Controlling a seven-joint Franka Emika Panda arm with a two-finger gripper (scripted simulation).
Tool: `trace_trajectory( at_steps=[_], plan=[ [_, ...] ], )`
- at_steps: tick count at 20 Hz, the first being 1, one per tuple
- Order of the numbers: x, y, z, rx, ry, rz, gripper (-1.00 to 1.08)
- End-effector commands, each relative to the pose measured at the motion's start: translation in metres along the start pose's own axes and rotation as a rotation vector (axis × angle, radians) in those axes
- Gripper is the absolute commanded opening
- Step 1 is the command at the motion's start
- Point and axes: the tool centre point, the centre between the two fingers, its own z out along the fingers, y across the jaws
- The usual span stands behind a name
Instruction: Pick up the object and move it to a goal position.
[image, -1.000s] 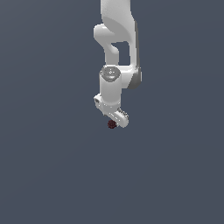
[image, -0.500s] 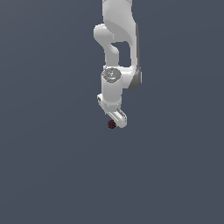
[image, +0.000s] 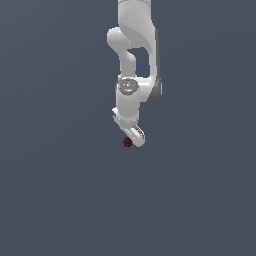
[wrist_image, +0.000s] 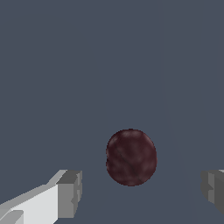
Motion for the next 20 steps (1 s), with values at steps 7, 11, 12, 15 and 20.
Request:
trace_trajectory(
  at_steps=[7, 11, 12, 15, 20],
  plan=[
    [-0.001, 0.001, 0.034, -0.001, 0.000, 0.004, 1.00],
    [-0.001, 0.001, 0.045, -0.001, 0.000, 0.005, 1.00],
    [-0.001, 0.001, 0.047, -0.001, 0.000, 0.005, 1.00],
    [-0.001, 0.001, 0.048, -0.001, 0.000, 0.005, -1.00],
    [-0.001, 0.001, 0.048, -0.001, 0.000, 0.005, -1.00]
  ],
)
